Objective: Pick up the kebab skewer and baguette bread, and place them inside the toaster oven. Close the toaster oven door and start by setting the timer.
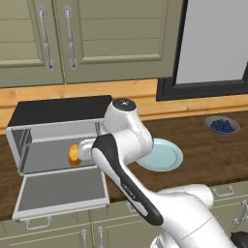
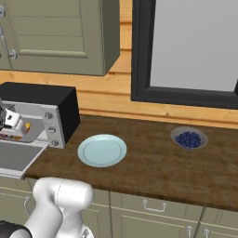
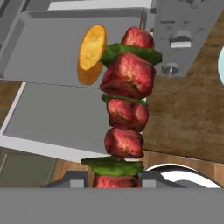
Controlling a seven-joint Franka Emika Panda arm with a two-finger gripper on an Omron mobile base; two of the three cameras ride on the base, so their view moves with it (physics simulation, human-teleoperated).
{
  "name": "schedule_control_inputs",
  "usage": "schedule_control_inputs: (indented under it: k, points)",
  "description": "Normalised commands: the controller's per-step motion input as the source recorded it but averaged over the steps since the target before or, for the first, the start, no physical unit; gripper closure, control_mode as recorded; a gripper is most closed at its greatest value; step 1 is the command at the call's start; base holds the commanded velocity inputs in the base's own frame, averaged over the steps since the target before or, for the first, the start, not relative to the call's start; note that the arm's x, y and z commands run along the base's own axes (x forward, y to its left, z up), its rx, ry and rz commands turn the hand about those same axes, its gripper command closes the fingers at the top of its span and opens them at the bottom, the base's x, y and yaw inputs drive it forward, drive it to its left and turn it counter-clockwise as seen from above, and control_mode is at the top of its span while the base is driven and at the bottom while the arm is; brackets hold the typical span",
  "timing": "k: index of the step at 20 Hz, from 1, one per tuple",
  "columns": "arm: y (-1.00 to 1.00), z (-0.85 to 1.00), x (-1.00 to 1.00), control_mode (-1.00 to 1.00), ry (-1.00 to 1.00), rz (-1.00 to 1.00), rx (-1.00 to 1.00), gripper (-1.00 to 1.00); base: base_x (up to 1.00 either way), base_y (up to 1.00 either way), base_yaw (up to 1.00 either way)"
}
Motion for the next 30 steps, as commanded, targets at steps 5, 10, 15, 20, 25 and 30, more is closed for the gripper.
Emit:
schedule_control_inputs:
  k: [5, 10, 15, 20, 25, 30]
  points:
    - [1.00, -0.04, 0.36, -1.00, 0.12, -0.04, 0.00, 1.00, 0.00, 0.00, 0.00]
    - [1.00, -0.14, 0.78, -1.00, 0.07, -0.06, -0.03, 1.00, 0.00, 0.00, 0.00]
    - [0.68, -0.50, 0.43, -1.00, 0.02, -0.03, 0.00, 1.00, 0.00, 0.00, 0.00]
    - [0.18, -0.34, 0.43, -1.00, 0.00, -0.02, 0.00, 1.00, 0.00, 0.00, 0.00]
    - [0.10, -0.44, 0.46, -1.00, 0.04, 0.00, 0.00, 1.00, 0.00, 0.00, 0.00]
    - [0.19, -0.50, 0.32, -1.00, 0.00, 0.00, 0.00, 1.00, 0.00, 0.00, 0.00]
